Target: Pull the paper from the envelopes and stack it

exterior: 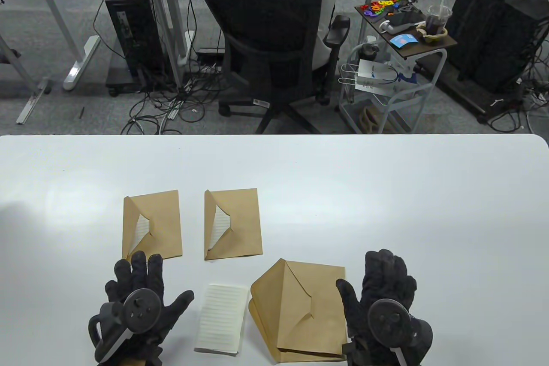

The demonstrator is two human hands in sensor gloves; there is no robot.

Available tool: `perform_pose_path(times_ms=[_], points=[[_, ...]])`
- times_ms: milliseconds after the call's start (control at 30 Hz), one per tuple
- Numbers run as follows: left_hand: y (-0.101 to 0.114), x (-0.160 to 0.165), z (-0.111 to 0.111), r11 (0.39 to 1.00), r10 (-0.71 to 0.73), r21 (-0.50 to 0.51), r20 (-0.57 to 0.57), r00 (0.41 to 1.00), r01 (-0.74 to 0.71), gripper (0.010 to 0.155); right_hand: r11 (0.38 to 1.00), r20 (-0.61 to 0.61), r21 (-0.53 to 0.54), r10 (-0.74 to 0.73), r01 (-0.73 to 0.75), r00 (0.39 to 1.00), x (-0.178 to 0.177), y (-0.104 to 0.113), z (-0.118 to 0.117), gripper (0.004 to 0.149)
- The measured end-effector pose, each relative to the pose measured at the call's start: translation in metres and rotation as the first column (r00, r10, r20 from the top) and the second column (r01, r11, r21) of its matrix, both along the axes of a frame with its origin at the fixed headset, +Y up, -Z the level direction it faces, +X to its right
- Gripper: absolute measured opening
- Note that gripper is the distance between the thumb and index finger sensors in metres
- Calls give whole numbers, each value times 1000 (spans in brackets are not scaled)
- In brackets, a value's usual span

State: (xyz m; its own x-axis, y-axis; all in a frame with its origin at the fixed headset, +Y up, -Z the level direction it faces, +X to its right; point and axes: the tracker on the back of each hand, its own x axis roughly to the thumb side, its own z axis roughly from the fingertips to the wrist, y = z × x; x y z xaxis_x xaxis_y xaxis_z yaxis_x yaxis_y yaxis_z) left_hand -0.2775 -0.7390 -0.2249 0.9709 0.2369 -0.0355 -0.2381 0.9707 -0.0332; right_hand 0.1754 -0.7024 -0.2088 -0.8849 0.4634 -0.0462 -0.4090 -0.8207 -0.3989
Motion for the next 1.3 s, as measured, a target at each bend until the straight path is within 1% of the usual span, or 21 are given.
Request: perform_pose_path(times_ms=[67,133,200,233,300,433,600,733,833,933,1033,1133,1167,1233,1300], points=[[0,1,0,1000,-5,-2,3,1000,5,106,997,17,-7,71,-71,997,0,2,0,88],[0,1,0,1000,-7,0,5,1000,7,106,994,28,-22,108,-107,994,2,2,-1,90],[-1,2,-1,1000,-9,-2,7,1000,9,107,991,31,-65,117,-115,993,4,-1,-4,91],[-1,2,-1,1000,-11,-6,13,1000,11,107,989,18,-102,113,-111,993,4,-3,-7,92],[-1,3,-1,1000,-10,-7,15,1000,10,106,983,1,-143,118,-116,993,4,-7,-9,92],[-2,3,0,1000,-10,-5,11,1000,10,107,983,0,-123,139,-138,990,2,-8,-9,92],[-2,3,1,1000,-10,8,6,1000,10,107,981,-5,-123,147,-147,989,0,-8,-9,92],[-3,3,1,1000,-15,0,4,1000,15,107,982,0,-128,143,-141,990,1,-8,-10,92],[-1,3,3,1000,-9,19,1,1000,9,106,983,4,-129,134,-132,991,2,-8,-10,91],[-1,7,2,999,-1,33,27,1000,0,106,986,-8,-124,113,-113,994,1,-6,-9,91],[1,16,-6,999,-2,54,29,1000,0,105,990,-19,-88,111,-112,994,0,-4,-7,91],[5,27,-21,997,63,53,9,998,-63,102,991,-35,-78,105,-107,994,-2,-4,-7,91],[6,33,-29,997,61,48,7,998,-61,102,990,-44,-87,104,-108,994,-2,-5,-7,91],[7,42,-43,999,16,35,-2,1000,-16,101,991,-53,-85,99,-103,994,-3,-5,-7,91],[6,51,-58,999,-30,-12,-4,1000,30,102,991,-59,-82,97,-102,994,-3,-5,-7,91]])
